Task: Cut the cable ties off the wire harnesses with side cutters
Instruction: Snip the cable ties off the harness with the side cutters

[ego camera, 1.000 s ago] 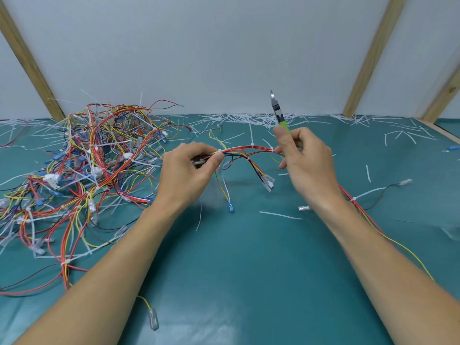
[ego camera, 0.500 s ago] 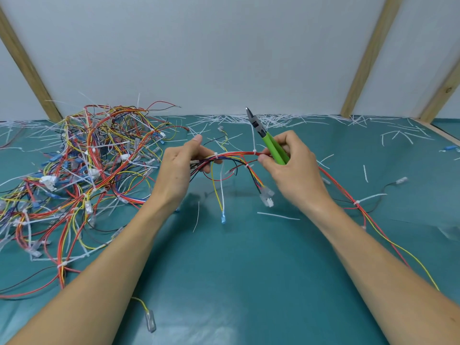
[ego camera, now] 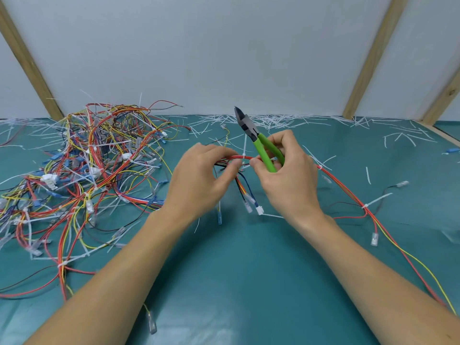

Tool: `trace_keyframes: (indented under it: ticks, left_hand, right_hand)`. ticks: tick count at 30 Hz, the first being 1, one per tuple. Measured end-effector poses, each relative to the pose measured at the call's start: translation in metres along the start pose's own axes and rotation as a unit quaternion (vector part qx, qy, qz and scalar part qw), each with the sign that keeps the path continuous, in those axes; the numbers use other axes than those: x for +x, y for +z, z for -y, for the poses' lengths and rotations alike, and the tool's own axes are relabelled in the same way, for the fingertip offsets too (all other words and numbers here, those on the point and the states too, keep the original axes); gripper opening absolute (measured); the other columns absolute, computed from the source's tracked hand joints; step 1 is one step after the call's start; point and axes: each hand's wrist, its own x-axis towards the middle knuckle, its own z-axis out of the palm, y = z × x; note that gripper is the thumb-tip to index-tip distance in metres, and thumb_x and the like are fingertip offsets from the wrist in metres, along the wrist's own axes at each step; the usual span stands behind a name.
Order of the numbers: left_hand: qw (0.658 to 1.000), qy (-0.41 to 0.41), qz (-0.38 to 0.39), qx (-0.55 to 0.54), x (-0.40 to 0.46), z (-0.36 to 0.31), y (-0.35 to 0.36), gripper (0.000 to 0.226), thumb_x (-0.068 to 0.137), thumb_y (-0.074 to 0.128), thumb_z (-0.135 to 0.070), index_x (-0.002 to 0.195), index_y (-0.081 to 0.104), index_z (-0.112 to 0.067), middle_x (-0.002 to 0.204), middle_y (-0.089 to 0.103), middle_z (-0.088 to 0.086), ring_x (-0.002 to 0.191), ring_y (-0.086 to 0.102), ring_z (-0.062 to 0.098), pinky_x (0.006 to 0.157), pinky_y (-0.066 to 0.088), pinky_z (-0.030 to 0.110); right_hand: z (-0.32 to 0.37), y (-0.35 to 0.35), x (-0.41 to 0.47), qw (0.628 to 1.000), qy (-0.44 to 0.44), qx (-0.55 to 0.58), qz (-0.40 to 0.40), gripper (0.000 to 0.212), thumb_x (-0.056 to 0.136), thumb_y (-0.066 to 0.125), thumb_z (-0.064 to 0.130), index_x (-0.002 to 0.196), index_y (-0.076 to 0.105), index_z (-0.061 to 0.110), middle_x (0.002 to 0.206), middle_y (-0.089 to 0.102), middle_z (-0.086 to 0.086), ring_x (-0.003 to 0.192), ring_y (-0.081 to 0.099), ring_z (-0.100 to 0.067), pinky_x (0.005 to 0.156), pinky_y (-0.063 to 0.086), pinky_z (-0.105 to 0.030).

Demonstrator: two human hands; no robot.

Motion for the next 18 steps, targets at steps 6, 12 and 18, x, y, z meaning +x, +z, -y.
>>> trace_keyframes:
  ticks: [6, 12, 18]
  left_hand:
    - [0.982, -0.104, 0.028, -0.157, 0.002, 0.006, 0.001, 0.016, 0.091, 0.072, -0.033, 0.09, 0.078, -0.018, 0.077, 0.07, -0.014, 0.074, 0.061, -0.001, 0.071, 0.043, 0.016]
    - [0.973, -0.125, 0.05, -0.187, 0.001, 0.013, 0.005, 0.005, 0.088, 0.075, -0.024, 0.084, 0.073, -0.024, 0.078, 0.07, -0.012, 0.074, 0.061, -0.002, 0.072, 0.045, 0.013]
    - [0.996, -0.074, -0.004, -0.054, -0.001, 0.026, 0.006, 0.009, 0.09, 0.074, -0.026, 0.088, 0.076, -0.017, 0.081, 0.068, -0.003, 0.082, 0.058, 0.016, 0.079, 0.048, 0.039]
  right_hand:
    - [0.001, 0.006, -0.006, 1.0, -0.025, -0.002, -0.002, 0.034, 0.084, 0.078, 0.035, 0.095, 0.047, 0.033, 0.084, 0.063, 0.025, 0.069, 0.057, -0.005, 0.066, 0.052, -0.042]
    - [-0.004, 0.001, -0.001, 0.998, -0.016, -0.016, 0.061, 0.033, 0.081, 0.082, 0.044, 0.095, 0.055, 0.031, 0.083, 0.066, 0.02, 0.068, 0.059, -0.007, 0.07, 0.054, -0.039]
    - [-0.014, -0.014, 0.014, 0.994, -0.017, -0.076, 0.074, 0.057, 0.069, 0.065, 0.082, 0.097, 0.064, 0.033, 0.094, 0.067, 0.017, 0.076, 0.062, 0.0, 0.071, 0.05, -0.029]
